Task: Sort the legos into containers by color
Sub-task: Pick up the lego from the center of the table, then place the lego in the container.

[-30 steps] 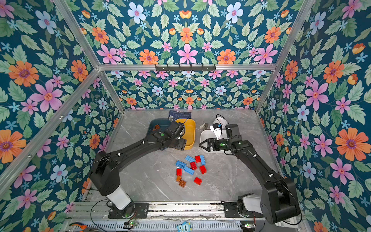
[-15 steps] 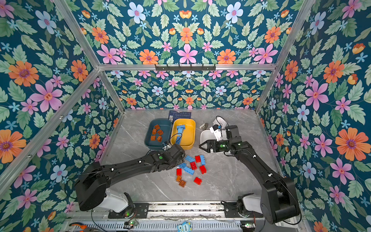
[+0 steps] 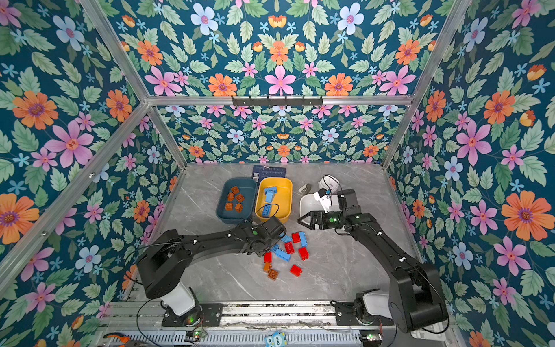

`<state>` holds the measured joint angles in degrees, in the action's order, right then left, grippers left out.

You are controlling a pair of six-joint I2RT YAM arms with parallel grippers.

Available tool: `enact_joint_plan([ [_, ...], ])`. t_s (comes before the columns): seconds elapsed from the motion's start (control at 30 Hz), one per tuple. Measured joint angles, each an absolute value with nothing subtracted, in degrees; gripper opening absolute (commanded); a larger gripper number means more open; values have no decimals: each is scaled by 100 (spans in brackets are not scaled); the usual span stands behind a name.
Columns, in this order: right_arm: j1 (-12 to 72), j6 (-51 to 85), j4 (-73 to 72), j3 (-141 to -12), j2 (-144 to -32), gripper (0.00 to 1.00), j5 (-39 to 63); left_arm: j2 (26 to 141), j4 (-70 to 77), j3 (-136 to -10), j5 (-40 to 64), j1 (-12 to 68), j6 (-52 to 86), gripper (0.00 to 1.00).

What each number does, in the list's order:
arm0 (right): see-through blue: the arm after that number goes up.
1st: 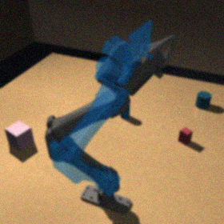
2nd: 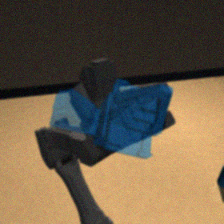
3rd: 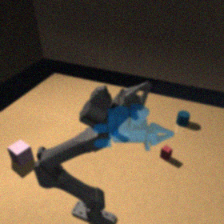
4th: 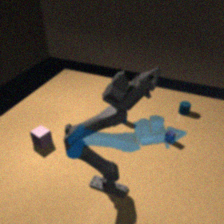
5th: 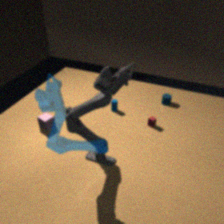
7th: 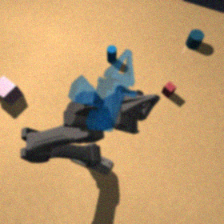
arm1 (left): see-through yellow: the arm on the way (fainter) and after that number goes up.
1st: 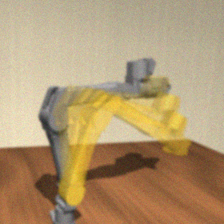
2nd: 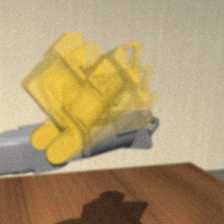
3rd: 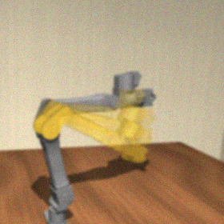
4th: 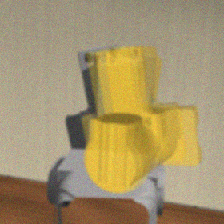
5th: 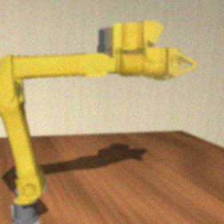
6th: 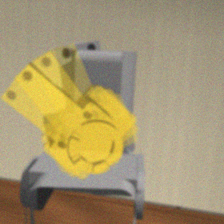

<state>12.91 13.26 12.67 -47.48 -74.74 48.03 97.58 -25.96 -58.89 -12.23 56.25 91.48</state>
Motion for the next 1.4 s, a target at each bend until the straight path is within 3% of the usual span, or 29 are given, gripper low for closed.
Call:
enact_joint_plan([
  [0.4, 1151, 1280, 1170, -4731, -7572, 99, 4939, 10438, -2998, -6394, -1061, 5647, 9164, 49],
  [0.63, 1118, 1251, 1164, -4689, -7575, 99, 4974, 10462, -3304, -6554, -991, 5673, 9059, 25],
  [0.93, 1114, 1240, 1133, -4783, -7557, 99, 5035, 10224, -4007, -7415, -1457, 5439, 7931, 23],
  [1.17, 1114, 1306, 1120, -4853, -7502, 99, 5052, 10066, -4141, -8232, -1887, 4797, 5916, 25],
  [1.4, 1114, 1306, 1120, -4890, -7472, 99, 5043, 10785, -3859, -9019, -1671, 4018, 4154, 26],
])
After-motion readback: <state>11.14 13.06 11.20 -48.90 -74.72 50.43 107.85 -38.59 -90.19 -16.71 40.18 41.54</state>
